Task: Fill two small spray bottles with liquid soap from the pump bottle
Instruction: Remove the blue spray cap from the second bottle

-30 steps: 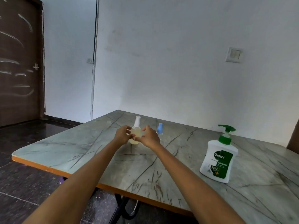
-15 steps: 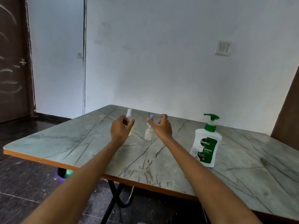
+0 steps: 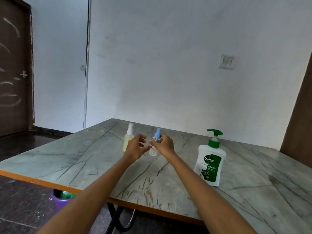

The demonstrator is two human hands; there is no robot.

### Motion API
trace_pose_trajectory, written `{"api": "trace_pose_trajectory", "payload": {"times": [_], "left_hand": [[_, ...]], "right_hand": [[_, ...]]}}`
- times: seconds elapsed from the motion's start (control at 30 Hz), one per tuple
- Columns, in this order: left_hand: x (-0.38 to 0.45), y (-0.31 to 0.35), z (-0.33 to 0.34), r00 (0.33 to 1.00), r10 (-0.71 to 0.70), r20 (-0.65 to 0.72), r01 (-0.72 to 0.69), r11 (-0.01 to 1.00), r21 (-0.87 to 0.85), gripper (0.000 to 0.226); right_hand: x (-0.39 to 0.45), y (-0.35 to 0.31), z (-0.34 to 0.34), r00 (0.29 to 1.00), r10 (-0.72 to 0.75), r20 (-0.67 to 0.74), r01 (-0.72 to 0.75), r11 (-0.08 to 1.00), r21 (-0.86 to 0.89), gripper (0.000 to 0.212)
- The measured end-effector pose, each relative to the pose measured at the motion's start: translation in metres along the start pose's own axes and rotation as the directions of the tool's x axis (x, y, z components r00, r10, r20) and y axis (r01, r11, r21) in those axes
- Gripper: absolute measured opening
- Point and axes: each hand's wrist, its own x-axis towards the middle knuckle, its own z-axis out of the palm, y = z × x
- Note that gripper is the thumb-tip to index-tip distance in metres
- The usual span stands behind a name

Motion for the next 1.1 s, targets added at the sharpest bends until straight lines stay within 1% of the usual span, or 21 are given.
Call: {"api": "trace_pose_trajectory", "payload": {"times": [0.1, 0.17, 0.27, 0.4, 0.63, 0.7, 0.8, 0.93, 1.0, 1.07, 1.1], "left_hand": [[-0.008, 0.009, 0.012, 0.994, -0.011, 0.110, 0.007, 0.999, 0.038, 0.058], [-0.015, 0.015, 0.022, 0.988, 0.004, 0.152, -0.009, 0.999, 0.034, 0.060], [-0.024, 0.029, 0.032, 0.990, 0.036, 0.135, -0.038, 0.999, 0.012, 0.056], [-0.042, 0.051, 0.042, 0.992, 0.059, 0.110, -0.065, 0.996, 0.053, 0.042], [-0.063, 0.062, 0.060, 0.988, 0.037, 0.150, -0.056, 0.990, 0.126, 0.026], [-0.063, 0.062, 0.061, 0.986, 0.024, 0.165, -0.050, 0.987, 0.153, 0.026], [-0.058, 0.059, 0.059, 0.982, -0.005, 0.187, -0.025, 0.987, 0.159, 0.026], [-0.054, 0.060, 0.060, 0.977, -0.031, 0.210, -0.005, 0.986, 0.168, 0.037], [-0.054, 0.063, 0.061, 0.980, -0.033, 0.197, -0.002, 0.985, 0.173, 0.035], [-0.053, 0.064, 0.064, 0.986, -0.033, 0.161, 0.005, 0.985, 0.174, 0.027], [-0.051, 0.064, 0.065, 0.988, -0.039, 0.150, 0.014, 0.986, 0.167, 0.032]], "right_hand": [[-0.005, 0.001, -0.017, 0.999, -0.011, 0.044, 0.011, 1.000, -0.012, 0.035], [-0.013, 0.001, -0.030, 0.998, -0.014, 0.065, 0.014, 1.000, -0.005, 0.036], [-0.025, -0.003, -0.048, 0.994, -0.034, 0.105, 0.036, 0.999, -0.015, 0.039], [-0.050, -0.004, -0.073, 0.983, -0.017, 0.180, 0.020, 1.000, -0.017, 0.043], [-0.075, 0.009, -0.095, 0.968, 0.015, 0.251, -0.006, 0.999, -0.038, 0.046], [-0.077, 0.010, -0.097, 0.973, 0.003, 0.232, 0.009, 0.999, -0.052, 0.047], [-0.076, 0.007, -0.099, 0.988, -0.020, 0.154, 0.026, 0.999, -0.036, 0.035], [-0.070, 0.002, -0.098, 0.994, -0.033, 0.102, 0.037, 0.999, -0.037, 0.029], [-0.069, 0.002, -0.096, 0.996, -0.017, 0.085, 0.022, 0.998, -0.056, 0.028], [-0.069, 0.002, -0.096, 0.998, -0.011, 0.069, 0.017, 0.996, -0.090, 0.025], [-0.069, 0.001, -0.096, 0.998, -0.019, 0.066, 0.025, 0.994, -0.103, 0.021]]}}
